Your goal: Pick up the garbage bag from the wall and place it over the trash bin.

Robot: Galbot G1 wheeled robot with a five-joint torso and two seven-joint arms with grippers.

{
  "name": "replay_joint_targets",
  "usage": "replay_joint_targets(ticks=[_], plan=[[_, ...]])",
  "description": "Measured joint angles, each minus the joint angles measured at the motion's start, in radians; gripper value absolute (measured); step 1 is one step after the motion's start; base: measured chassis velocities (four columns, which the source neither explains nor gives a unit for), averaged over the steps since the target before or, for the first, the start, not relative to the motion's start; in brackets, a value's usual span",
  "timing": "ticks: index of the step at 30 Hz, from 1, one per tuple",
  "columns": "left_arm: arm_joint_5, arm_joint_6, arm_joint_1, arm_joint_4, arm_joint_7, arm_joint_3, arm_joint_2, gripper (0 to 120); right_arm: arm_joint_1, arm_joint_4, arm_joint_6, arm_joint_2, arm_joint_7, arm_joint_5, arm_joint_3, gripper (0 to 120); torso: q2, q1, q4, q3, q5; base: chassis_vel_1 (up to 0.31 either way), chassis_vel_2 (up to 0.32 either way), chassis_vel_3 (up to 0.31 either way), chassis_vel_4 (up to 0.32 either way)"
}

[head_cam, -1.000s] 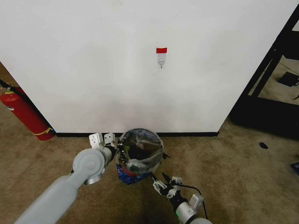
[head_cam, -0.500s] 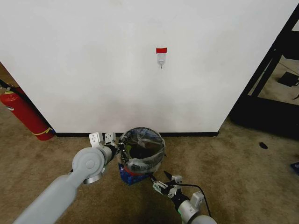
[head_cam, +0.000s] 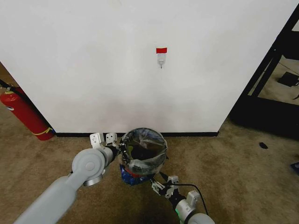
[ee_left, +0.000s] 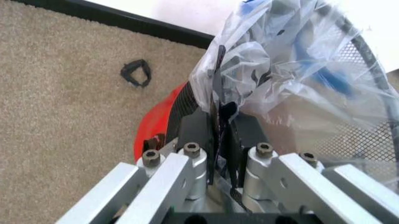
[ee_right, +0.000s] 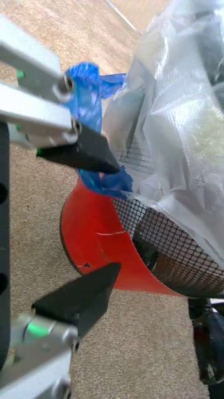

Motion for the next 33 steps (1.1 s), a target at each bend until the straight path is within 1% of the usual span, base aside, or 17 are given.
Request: replay_joint_targets(ticks=[1, 2, 4, 6, 8, 10, 12, 14, 19, 28, 33], plan=[[0.0, 0.0, 0.0, -0.001, 0.0, 0.0, 0.0, 4, 0.001, 0.0, -0.001, 0.001, 0.0, 0.001, -0.001, 50, 0.0, 0.0, 0.0, 0.0, 0.0, 0.0, 0.0, 0.0, 0.0], [-0.001, 0.001, 0.0, -0.006, -0.001, 0.002, -0.001, 4, 0.005, 0.0, -0.003, 0.004, 0.002, 0.003, -0.004, 42, 0.0, 0.0, 0.0, 0.0, 0.0, 0.0, 0.0, 0.0, 0.0], [-0.001, 0.001, 0.0, -0.011, -0.003, 0.003, 0.0, 4, 0.008, 0.0, -0.004, 0.008, 0.002, 0.005, -0.007, 35, 0.0, 0.0, 0.0, 0.0, 0.0, 0.0, 0.0, 0.0, 0.0], [-0.001, 0.001, 0.0, -0.013, -0.003, 0.003, 0.001, 4, 0.008, 0.0, -0.004, 0.008, 0.003, 0.005, -0.008, 34, 0.0, 0.0, 0.0, 0.0, 0.0, 0.0, 0.0, 0.0, 0.0], [-0.002, 0.001, 0.0, -0.017, -0.005, 0.003, 0.002, 4, 0.006, 0.005, -0.003, 0.009, 0.003, 0.006, -0.01, 22, 0.0, 0.0, 0.0, 0.0, 0.0, 0.0, 0.0, 0.0, 0.0], [-0.004, 0.001, 0.0, -0.018, -0.005, 0.001, 0.002, 4, 0.002, 0.008, 0.004, 0.009, 0.003, 0.005, -0.013, 14, 0.0, 0.0, 0.0, 0.0, 0.0001, 0.0, 0.0, 0.0, 0.0], [-0.005, 0.001, 0.0, -0.017, -0.005, 0.001, 0.002, 4, 0.0, 0.009, 0.007, 0.009, 0.003, 0.005, -0.013, 12, 0.0, 0.0, 0.0, 0.0, 0.0, 0.0, 0.0, 0.0, 0.0], [-0.007, 0.001, 0.001, -0.017, -0.006, -0.001, 0.0, 4, -0.005, 0.01, 0.017, 0.009, 0.002, 0.003, -0.013, 1, 0.0, 0.0, 0.0, 0.0, 0.0001, 0.0, 0.0, 0.0, 0.0], [-0.016, 0.001, -0.001, -0.011, -0.009, -0.005, -0.004, 4, -0.015, 0.016, 0.026, 0.008, 0.005, 0.002, -0.011, 0, 0.0, 0.0, 0.0, 0.0, 0.0, 0.0, 0.0, 0.0, 0.0], [-0.082, 0.004, -0.002, -0.018, -0.023, -0.046, 0.001, 4, -0.041, 0.003, 0.034, 0.009, 0.036, 0.029, 0.008, 0, 0.0, 0.0, 0.0, 0.0, 0.0001, 0.0, 0.0, 0.0, 0.0], [-0.109, 0.007, 0.001, -0.032, -0.033, -0.06, 0.004, 4, -0.032, -0.017, 0.033, 0.016, 0.045, 0.033, 0.01, 0, 0.0, 0.0, 0.0, 0.0, 0.0001, 0.0, 0.0, 0.0, 0.0]])
